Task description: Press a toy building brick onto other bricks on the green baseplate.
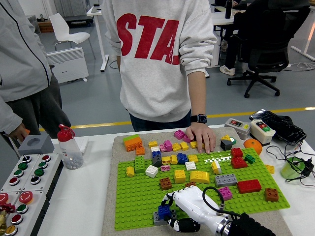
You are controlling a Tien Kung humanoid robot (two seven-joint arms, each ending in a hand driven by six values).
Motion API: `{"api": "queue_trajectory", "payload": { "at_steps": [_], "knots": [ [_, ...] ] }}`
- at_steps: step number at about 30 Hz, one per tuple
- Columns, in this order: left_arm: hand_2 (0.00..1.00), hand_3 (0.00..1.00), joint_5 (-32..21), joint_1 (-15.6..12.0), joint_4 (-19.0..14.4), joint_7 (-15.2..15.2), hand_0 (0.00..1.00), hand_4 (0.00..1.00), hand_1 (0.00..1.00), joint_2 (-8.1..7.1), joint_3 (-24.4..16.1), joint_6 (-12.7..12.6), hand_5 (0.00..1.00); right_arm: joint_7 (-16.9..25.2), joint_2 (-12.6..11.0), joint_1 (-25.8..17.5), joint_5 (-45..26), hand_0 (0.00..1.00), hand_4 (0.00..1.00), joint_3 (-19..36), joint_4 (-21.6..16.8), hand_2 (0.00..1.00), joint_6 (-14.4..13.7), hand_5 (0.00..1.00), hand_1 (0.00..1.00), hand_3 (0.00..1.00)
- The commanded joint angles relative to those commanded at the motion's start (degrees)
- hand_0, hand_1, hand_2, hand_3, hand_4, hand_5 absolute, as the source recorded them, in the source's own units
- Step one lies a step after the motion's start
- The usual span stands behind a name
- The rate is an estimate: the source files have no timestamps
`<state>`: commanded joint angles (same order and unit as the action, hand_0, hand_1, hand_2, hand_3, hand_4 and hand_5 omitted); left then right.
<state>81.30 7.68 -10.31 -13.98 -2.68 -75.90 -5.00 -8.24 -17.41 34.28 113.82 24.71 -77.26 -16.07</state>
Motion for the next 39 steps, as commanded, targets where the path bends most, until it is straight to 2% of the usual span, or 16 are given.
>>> {"api": "queue_trajectory", "payload": {
  "at_steps": [24, 36, 37, 39],
  "knots": [
    [0.679, 0.580, -0.17, 0.03, 0.00, 0.08, 0.659, 0.293, 0.684, -0.06, 0.11, 0.05, 0.998, -0.10, -0.01, -0.06, 0.73, 0.480, 0.551, 0.01, -0.05, 0.544, 1.00, 0.208, 0.532, 0.598],
    [0.680, 0.580, -0.25, 0.20, 0.00, 0.12, 0.659, 0.293, 0.683, -0.09, 0.08, 0.06, 0.998, -0.56, -0.27, -0.06, 1.92, 0.502, 0.594, 0.27, -0.07, 0.574, 1.62, 0.208, 0.554, 0.628],
    [0.679, 0.580, -0.25, 0.20, 0.00, 0.12, 0.658, 0.292, 0.684, -0.08, 0.08, 0.06, 0.998, -0.56, -0.29, -0.07, 1.97, 0.520, 0.629, 0.27, -0.10, 0.594, 1.70, 0.227, 0.577, 0.666],
    [0.679, 0.580, -0.24, 0.20, 0.00, 0.12, 0.658, 0.292, 0.684, -0.07, 0.06, 0.06, 0.998, -0.57, -0.33, -0.09, 2.03, 0.520, 0.629, 0.25, -0.14, 0.594, 1.86, 0.227, 0.577, 0.666]
  ]
}}
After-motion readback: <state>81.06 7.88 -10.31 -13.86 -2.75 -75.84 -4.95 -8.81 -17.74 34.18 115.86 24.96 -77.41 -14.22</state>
